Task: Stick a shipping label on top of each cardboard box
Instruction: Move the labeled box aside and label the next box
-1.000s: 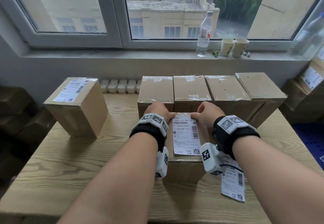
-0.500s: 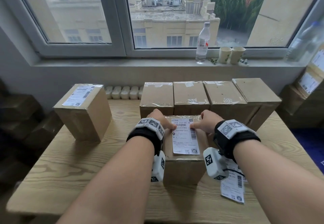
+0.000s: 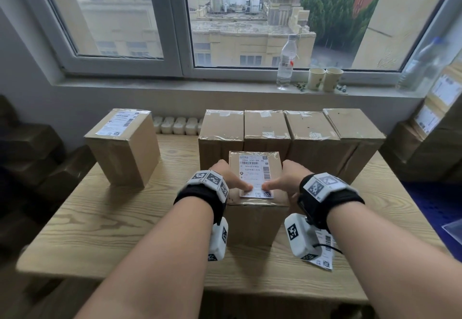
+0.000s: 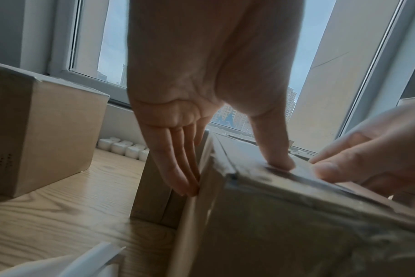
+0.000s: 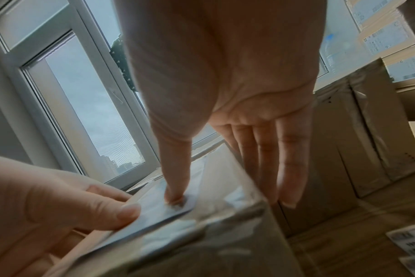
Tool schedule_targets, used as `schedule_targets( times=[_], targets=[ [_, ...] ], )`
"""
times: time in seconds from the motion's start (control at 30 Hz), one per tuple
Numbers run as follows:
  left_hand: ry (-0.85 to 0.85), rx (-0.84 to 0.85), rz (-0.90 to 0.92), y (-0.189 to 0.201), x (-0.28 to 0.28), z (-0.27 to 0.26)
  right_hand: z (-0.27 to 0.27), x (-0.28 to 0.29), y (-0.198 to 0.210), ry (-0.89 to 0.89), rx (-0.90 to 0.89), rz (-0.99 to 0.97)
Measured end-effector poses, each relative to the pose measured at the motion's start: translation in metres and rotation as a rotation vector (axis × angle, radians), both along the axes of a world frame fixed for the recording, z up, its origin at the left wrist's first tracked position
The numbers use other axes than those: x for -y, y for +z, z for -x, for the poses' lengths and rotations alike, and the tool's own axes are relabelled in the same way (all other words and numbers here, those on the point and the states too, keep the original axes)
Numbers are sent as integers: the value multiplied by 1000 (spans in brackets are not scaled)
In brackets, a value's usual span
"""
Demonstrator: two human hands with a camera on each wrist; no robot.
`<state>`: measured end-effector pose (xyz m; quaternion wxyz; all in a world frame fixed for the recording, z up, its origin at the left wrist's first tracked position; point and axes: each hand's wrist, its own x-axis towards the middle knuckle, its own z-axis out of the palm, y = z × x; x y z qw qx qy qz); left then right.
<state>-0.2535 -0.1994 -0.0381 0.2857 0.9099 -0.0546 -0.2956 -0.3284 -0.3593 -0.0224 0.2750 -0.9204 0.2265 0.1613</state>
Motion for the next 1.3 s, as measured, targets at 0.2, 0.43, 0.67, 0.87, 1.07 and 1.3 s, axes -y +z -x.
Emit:
schedule_targets(
  times=[0.2,0.43,0.67,0.87,1.07,1.3],
  targets=[
    [-167,13,13,3,-4,19,8,-5,-3,122,-20,-22],
    [-158,2,200,-2,-13,28,19,-1,-6,64,-19,-108],
    [44,-54,291,4,-23,20,15,1,16,-71,-6,-124],
    [329,114,381,47,-48,0,-4,-18,71,-96,139,-109],
    [544,327,440,90,-103,-21,-31,-67,108,-45,244,-209],
    [676,425,391,109,-171,-48,-83,-135,112,36,244,-307]
  ],
)
